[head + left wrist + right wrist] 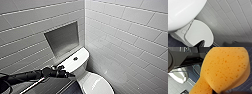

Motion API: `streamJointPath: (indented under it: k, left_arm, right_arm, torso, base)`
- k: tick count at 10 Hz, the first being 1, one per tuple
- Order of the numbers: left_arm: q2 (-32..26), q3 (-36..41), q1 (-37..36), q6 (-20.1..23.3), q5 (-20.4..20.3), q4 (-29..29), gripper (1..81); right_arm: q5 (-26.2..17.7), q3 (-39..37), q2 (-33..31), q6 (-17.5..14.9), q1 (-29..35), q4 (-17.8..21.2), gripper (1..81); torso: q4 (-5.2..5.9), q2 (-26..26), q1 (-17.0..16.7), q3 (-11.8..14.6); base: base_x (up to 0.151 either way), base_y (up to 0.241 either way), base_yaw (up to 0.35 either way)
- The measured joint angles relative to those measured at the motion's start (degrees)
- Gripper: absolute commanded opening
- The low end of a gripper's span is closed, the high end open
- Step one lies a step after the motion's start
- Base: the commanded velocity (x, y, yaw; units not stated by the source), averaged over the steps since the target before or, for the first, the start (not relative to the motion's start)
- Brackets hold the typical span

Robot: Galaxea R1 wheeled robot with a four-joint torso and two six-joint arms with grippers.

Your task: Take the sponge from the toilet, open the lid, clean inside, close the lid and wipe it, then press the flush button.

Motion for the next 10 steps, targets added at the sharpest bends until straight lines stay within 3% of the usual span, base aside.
streamJointPath:
  k: [2, 5, 10]
  left_arm:
    - [1.6, -0.2, -3.4, -1.0, 0.4, -1.9, 81.1]
    - [5.5, -5.6, -9.0, -6.5, 0.5, -2.8, 81.1]
    - [14.5, -22.8, -14.7, -8.8, 8.2, -2.8, 81.1]
  right_arm:
    - [0.1, -0.1, 0.1, 0.0, 0.4, 0.0, 1.0]
    - [0.3, -0.5, 0.7, 0.0, 0.7, 0.1, 1.0]
    - [0.3, -0.5, 0.7, 0.0, 0.9, 0.1, 1.0]
  torso:
    - [-0.02, 0.0, 0.0, -1.9]
    - [-0.02, 0.1, 0.0, -3.4]
    - [0.0, 0.1, 0.1, -3.4]
  base:
    - [0.0, 0.0, 0.0]
    - [0.0, 0.0, 0.0]
    - [0.0, 0.0, 0.0]
